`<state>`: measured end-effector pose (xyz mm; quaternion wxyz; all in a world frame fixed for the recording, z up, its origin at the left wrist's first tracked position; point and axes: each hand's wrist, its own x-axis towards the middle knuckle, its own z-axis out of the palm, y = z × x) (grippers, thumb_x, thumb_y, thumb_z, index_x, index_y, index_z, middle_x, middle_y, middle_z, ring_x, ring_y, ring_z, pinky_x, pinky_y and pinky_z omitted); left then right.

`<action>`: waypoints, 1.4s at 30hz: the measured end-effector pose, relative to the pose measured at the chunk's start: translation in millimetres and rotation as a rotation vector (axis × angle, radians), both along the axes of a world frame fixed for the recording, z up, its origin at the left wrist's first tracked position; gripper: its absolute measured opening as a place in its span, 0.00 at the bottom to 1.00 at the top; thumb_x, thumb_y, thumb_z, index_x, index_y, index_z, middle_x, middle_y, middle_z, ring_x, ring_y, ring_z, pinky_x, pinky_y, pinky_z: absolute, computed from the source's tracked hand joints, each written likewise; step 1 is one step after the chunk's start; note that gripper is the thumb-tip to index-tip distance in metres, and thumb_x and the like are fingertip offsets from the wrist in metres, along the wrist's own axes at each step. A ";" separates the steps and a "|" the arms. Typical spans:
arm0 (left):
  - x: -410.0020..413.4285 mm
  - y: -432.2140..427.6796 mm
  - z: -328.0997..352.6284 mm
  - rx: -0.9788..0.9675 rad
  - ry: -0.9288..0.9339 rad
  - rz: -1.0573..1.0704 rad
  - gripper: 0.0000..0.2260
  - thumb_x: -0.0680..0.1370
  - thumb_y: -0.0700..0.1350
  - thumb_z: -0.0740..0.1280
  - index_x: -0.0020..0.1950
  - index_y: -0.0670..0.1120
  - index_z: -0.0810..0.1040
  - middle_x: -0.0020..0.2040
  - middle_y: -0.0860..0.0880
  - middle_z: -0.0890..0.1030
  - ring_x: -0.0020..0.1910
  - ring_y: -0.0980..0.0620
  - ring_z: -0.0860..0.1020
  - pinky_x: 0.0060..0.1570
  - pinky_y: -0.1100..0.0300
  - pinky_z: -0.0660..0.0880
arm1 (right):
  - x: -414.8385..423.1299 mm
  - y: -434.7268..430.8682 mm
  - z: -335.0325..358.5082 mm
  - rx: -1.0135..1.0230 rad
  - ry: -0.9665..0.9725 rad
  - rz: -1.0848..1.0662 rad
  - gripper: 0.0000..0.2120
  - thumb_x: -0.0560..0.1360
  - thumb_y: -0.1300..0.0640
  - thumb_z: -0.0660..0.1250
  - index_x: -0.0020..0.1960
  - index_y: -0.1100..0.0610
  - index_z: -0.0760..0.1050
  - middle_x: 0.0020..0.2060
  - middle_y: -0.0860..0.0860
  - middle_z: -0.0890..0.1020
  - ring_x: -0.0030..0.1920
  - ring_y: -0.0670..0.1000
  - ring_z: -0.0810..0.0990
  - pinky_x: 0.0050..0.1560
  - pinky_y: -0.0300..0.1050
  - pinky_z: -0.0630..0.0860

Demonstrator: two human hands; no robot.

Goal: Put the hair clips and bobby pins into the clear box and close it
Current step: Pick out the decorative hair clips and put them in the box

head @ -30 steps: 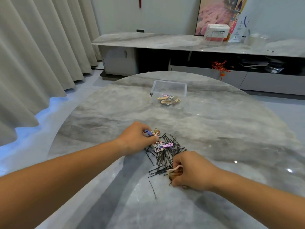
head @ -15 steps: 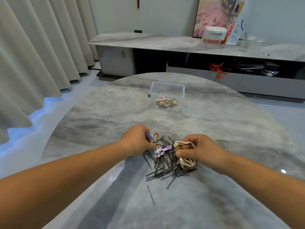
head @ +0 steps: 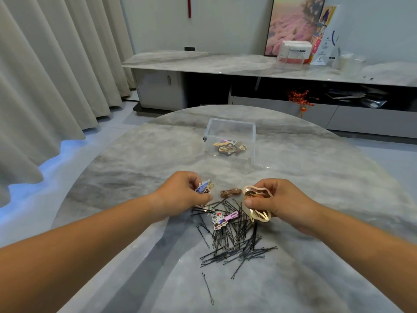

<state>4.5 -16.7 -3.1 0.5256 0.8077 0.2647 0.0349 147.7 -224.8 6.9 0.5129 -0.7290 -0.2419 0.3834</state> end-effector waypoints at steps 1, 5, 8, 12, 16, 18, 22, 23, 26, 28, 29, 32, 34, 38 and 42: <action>1.8 0.6 4.3 -0.050 -0.031 0.005 0.12 0.70 0.41 0.78 0.36 0.44 0.74 0.32 0.46 0.81 0.29 0.54 0.76 0.31 0.64 0.71 | 4.2 2.3 2.5 0.011 0.003 -0.009 0.09 0.66 0.65 0.78 0.44 0.61 0.81 0.32 0.54 0.82 0.32 0.51 0.81 0.34 0.43 0.78; 24.7 12.1 23.8 -0.090 -0.130 0.049 0.10 0.71 0.41 0.77 0.38 0.43 0.77 0.33 0.48 0.83 0.30 0.58 0.79 0.35 0.62 0.75 | 27.7 22.8 19.5 0.013 -0.105 -0.063 0.11 0.67 0.62 0.78 0.47 0.62 0.81 0.35 0.54 0.83 0.32 0.48 0.82 0.33 0.41 0.78; 59.7 27.0 35.4 0.017 -0.157 0.075 0.10 0.71 0.46 0.78 0.38 0.45 0.79 0.34 0.46 0.82 0.32 0.52 0.75 0.36 0.58 0.72 | 54.4 53.1 35.1 -0.006 -0.316 -0.110 0.10 0.68 0.59 0.78 0.46 0.62 0.81 0.35 0.55 0.83 0.31 0.47 0.80 0.30 0.38 0.76; 120.7 44.6 57.2 0.203 -0.240 0.114 0.11 0.71 0.47 0.77 0.38 0.43 0.79 0.31 0.47 0.77 0.27 0.54 0.68 0.27 0.64 0.67 | 96.2 104.6 47.5 -0.015 -0.591 -0.168 0.10 0.67 0.57 0.79 0.43 0.60 0.80 0.35 0.55 0.82 0.35 0.52 0.78 0.37 0.46 0.76; 167.7 62.8 63.7 0.498 -0.100 0.058 0.10 0.71 0.54 0.76 0.43 0.48 0.82 0.40 0.48 0.82 0.37 0.50 0.79 0.34 0.57 0.76 | 122.2 139.1 50.8 -0.104 -0.809 -0.132 0.11 0.67 0.54 0.78 0.46 0.55 0.79 0.36 0.52 0.81 0.34 0.48 0.78 0.33 0.41 0.71; 179.2 69.2 54.7 0.658 0.022 0.028 0.13 0.70 0.58 0.74 0.47 0.51 0.84 0.48 0.48 0.83 0.53 0.47 0.78 0.48 0.53 0.78 | 129.2 148.1 45.6 -0.154 -0.857 -0.084 0.15 0.67 0.53 0.78 0.51 0.56 0.79 0.40 0.51 0.82 0.37 0.49 0.79 0.34 0.42 0.71; 178.8 73.4 37.5 0.798 0.077 0.017 0.20 0.69 0.62 0.74 0.57 0.56 0.82 0.63 0.47 0.77 0.69 0.45 0.67 0.66 0.50 0.65 | 134.0 144.6 33.9 -0.146 -0.815 -0.049 0.16 0.70 0.53 0.76 0.56 0.54 0.79 0.43 0.50 0.85 0.43 0.49 0.83 0.39 0.42 0.77; 174.1 73.8 34.3 0.806 0.050 0.024 0.20 0.69 0.62 0.74 0.58 0.56 0.82 0.63 0.47 0.77 0.69 0.45 0.67 0.67 0.49 0.64 | 132.7 140.5 32.9 -0.129 -0.829 -0.058 0.14 0.71 0.53 0.75 0.55 0.54 0.79 0.44 0.50 0.85 0.44 0.50 0.83 0.43 0.44 0.79; 148.5 66.9 28.9 0.842 -0.105 0.059 0.11 0.72 0.57 0.72 0.52 0.55 0.81 0.54 0.49 0.78 0.61 0.46 0.72 0.61 0.51 0.69 | 120.0 120.7 31.5 -0.055 -0.899 -0.089 0.06 0.73 0.55 0.72 0.50 0.54 0.81 0.42 0.50 0.84 0.44 0.50 0.82 0.48 0.47 0.79; 123.5 52.9 26.5 0.768 -0.159 0.037 0.06 0.73 0.54 0.71 0.45 0.53 0.78 0.46 0.52 0.78 0.50 0.49 0.75 0.50 0.54 0.72 | 101.6 100.5 29.4 -0.015 -0.871 -0.045 0.02 0.74 0.56 0.71 0.46 0.52 0.81 0.39 0.47 0.83 0.41 0.48 0.81 0.46 0.44 0.79; 109.8 43.3 23.7 0.684 -0.146 0.003 0.06 0.74 0.52 0.72 0.43 0.52 0.78 0.42 0.53 0.78 0.44 0.51 0.76 0.44 0.57 0.73 | 90.0 88.4 26.6 -0.021 -0.838 0.024 0.01 0.74 0.56 0.71 0.46 0.52 0.81 0.39 0.47 0.84 0.40 0.46 0.81 0.44 0.40 0.79; 65.0 11.5 6.4 0.506 0.010 -0.177 0.06 0.74 0.49 0.72 0.41 0.48 0.80 0.34 0.54 0.79 0.34 0.57 0.76 0.37 0.61 0.73 | 46.9 52.1 12.6 -0.119 -0.744 0.365 0.06 0.74 0.55 0.71 0.51 0.50 0.83 0.44 0.45 0.85 0.45 0.41 0.81 0.45 0.34 0.75; 39.7 -6.0 -8.0 0.477 0.113 -0.294 0.04 0.73 0.47 0.72 0.42 0.48 0.82 0.33 0.56 0.79 0.33 0.59 0.77 0.38 0.62 0.75 | 25.3 38.4 -0.1 -0.185 -0.828 0.538 0.10 0.74 0.53 0.69 0.55 0.49 0.82 0.51 0.44 0.84 0.52 0.41 0.79 0.55 0.38 0.75; 15.9 -27.4 -17.3 0.545 0.170 -0.367 0.09 0.72 0.54 0.73 0.47 0.50 0.83 0.39 0.54 0.80 0.37 0.56 0.76 0.38 0.61 0.72 | 14.3 40.0 -17.3 -0.277 -0.952 0.504 0.16 0.75 0.50 0.68 0.63 0.49 0.77 0.61 0.47 0.78 0.63 0.50 0.71 0.65 0.43 0.67; 12.0 -39.1 -13.0 0.535 0.197 -0.337 0.11 0.70 0.58 0.74 0.46 0.53 0.82 0.41 0.54 0.80 0.39 0.55 0.77 0.38 0.59 0.72 | 10.5 44.1 -25.5 -0.293 -0.954 0.370 0.13 0.72 0.53 0.73 0.56 0.51 0.80 0.49 0.49 0.81 0.52 0.51 0.78 0.54 0.48 0.76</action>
